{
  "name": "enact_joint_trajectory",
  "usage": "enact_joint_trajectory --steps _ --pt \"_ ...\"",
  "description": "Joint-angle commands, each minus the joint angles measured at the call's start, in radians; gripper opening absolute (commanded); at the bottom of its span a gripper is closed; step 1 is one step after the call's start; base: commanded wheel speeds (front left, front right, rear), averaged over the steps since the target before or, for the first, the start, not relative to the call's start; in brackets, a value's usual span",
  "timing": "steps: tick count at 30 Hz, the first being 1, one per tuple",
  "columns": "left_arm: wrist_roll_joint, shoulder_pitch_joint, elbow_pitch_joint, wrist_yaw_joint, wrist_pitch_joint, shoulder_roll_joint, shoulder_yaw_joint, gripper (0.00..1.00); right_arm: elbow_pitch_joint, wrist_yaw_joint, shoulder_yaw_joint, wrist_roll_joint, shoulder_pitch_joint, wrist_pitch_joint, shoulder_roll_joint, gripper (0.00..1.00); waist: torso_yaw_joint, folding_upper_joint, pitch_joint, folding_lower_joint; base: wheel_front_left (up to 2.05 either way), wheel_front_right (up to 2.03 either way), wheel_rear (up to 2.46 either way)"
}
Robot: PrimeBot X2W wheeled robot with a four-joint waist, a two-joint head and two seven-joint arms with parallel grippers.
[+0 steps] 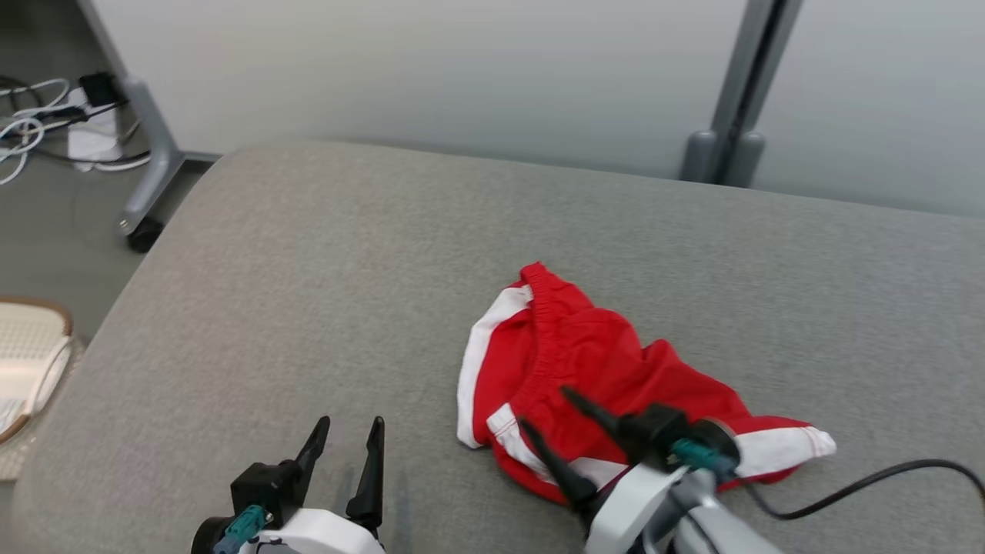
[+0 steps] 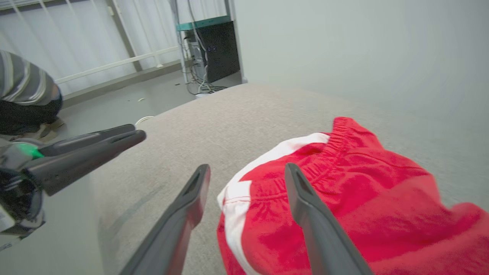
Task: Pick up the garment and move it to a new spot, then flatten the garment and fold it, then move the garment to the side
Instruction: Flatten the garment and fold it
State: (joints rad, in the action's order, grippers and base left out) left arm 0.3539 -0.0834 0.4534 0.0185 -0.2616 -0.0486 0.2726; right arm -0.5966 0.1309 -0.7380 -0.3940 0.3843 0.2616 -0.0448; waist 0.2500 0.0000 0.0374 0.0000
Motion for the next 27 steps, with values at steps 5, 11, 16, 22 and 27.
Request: enact_joint_trajectory --steps 5,11,16,22,27 --pt "-0.030 0.013 -0.026 0.006 -0.004 -0.004 -0.042 1.00 0.026 0.000 0.300 0.135 -0.070 0.004 -0.010 1.00 -0.131 0.0000 -0.046 0.0000 0.00 0.00 0.00" --pt "-0.057 0.020 -0.033 0.003 -0.004 -0.004 -0.064 1.00 0.069 0.000 0.499 0.220 -0.159 0.004 -0.008 1.00 -0.202 0.0000 -0.047 0.0000 0.00 0.00 0.00" --pt "-0.074 0.043 -0.030 0.004 -0.004 -0.005 -0.093 1.00 0.099 0.000 0.558 0.237 -0.222 0.004 -0.008 1.00 -0.259 0.0000 -0.048 0.0000 0.00 0.00 0.00" --pt "-0.114 0.099 -0.039 0.005 -0.004 -0.005 -0.149 1.00 0.126 0.000 0.583 0.231 -0.273 0.004 -0.009 1.00 -0.298 0.0000 -0.054 0.0000 0.00 0.00 0.00" --pt "-0.139 0.144 -0.050 0.020 -0.004 -0.004 -0.182 1.00 0.130 0.000 0.589 0.230 -0.305 0.004 -0.009 1.00 -0.303 0.0000 -0.067 0.0000 0.00 0.00 0.00"
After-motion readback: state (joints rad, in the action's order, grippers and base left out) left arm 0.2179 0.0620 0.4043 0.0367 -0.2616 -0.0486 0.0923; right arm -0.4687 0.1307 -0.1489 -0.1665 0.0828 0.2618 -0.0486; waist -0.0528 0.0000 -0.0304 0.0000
